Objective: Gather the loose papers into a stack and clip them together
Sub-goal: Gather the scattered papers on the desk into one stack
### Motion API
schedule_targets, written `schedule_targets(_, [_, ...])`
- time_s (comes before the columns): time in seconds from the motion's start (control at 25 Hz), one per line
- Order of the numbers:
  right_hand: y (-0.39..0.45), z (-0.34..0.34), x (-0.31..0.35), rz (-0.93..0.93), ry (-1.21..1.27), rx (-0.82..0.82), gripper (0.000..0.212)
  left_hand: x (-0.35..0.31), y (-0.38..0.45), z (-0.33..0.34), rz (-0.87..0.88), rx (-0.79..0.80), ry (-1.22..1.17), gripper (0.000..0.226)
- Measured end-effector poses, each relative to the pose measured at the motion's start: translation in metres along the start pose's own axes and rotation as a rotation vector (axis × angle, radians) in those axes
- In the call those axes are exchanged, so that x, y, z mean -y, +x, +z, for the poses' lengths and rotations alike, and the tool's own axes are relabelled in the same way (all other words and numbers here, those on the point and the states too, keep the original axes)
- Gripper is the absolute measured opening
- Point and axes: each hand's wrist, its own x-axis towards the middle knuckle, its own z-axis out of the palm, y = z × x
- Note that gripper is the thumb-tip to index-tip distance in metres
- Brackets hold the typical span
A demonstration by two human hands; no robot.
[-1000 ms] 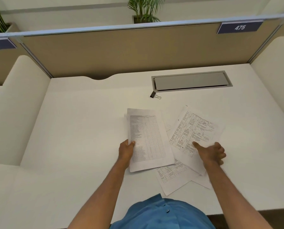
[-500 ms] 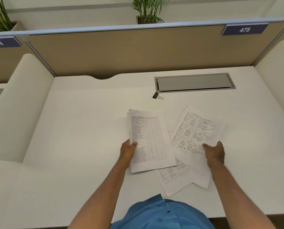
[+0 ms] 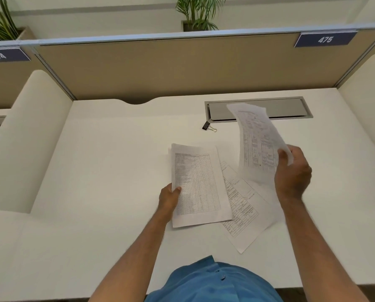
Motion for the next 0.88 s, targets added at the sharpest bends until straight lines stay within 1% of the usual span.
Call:
schedule_targets(0.16, [0.001,-0.009,0.041,-0.176,0.045,0.000,0.016,0.003,-0.001,-0.003,-0.009,0.025,-0.073,0.033])
schedule_targets(0.24, [-0.001,-0.016,0.064,-0.235,0.099,0.053,0.015,0.005,-0.001,-0.006,-0.030,0.055,-0.122,0.032])
schedule_targets(0.28, [0.000,-0.020,0.073,-0.227,0.145,0.090,0.014,0.005,-0.001,-0.006,-0.045,0.068,-0.142,0.033])
schedule_targets(0.4, [0.006,-0.012,0.081,-0.104,0.284,0.258,0.027,0.001,-0.003,-0.008,-0.076,0.073,-0.158,0.031])
schedule_targets(0.52, [0.005,0.024,0.056,0.046,0.370,0.457,0.036,-0.002,-0.006,-0.008,-0.098,0.083,-0.181,0.030])
schedule_targets(0.6, [-0.005,0.053,0.029,0.160,0.357,0.574,0.042,-0.006,-0.007,-0.007,-0.126,0.092,-0.202,0.033])
schedule_targets(0.68, [-0.021,0.076,0.005,0.248,0.284,0.681,0.050,-0.012,-0.008,-0.007,-0.170,0.082,-0.228,0.037])
schedule_targets(0.76, [-0.037,0.094,-0.015,0.276,0.207,0.771,0.056,-0.012,-0.006,-0.006,-0.181,0.084,-0.230,0.039])
schedule_targets(0.84, [-0.051,0.107,-0.024,0.241,0.154,0.841,0.060,-0.008,-0.001,-0.005,-0.127,0.091,-0.181,0.039])
schedule_targets(0.88, [-0.057,0.111,-0.025,0.220,0.136,0.863,0.063,-0.003,0.001,-0.005,-0.093,0.093,-0.152,0.042])
